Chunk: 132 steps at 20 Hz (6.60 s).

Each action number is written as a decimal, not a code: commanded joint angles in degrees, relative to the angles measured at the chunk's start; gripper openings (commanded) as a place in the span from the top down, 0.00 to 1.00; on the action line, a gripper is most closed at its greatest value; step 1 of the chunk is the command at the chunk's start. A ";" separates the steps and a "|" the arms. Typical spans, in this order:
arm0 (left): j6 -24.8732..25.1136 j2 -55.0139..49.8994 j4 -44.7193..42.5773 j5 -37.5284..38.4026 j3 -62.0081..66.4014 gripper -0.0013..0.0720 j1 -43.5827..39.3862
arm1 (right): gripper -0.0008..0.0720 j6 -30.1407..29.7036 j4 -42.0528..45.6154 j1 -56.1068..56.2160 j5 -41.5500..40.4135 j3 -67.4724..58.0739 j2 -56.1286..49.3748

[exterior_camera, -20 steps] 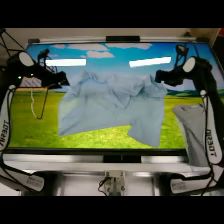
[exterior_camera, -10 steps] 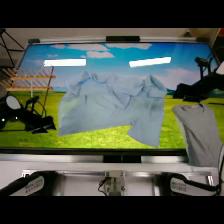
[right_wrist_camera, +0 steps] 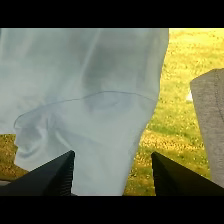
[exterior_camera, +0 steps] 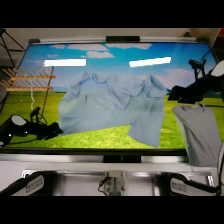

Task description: Fold the shirts.

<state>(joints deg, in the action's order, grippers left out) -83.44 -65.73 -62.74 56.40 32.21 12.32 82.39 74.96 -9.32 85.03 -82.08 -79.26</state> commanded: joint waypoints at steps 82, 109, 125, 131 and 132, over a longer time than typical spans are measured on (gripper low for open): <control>-1.92 -28.70 -7.28 -17.42 56.54 0.95 -3.13 | 0.92 7.04 -3.58 7.63 -45.68 -16.48 -25.81; 1.84 -39.36 -3.26 14.78 57.55 0.95 1.42 | 0.92 10.60 3.04 9.14 -12.33 -17.73 -29.66; 0.20 -39.36 -3.28 31.12 65.70 0.24 5.70 | 0.28 8.09 10.49 8.28 0.96 -18.01 -21.86; 7.65 -23.02 -5.62 31.23 39.01 0.25 11.69 | 0.28 7.13 13.44 5.27 6.05 -11.91 -12.46; 9.53 -19.58 -5.42 27.34 32.09 0.26 13.27 | 0.28 7.13 13.35 5.27 6.03 -10.51 -11.43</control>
<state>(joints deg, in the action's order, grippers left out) -78.22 -93.32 -67.81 88.53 79.09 22.31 89.86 87.13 -3.31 89.36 -95.88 -94.43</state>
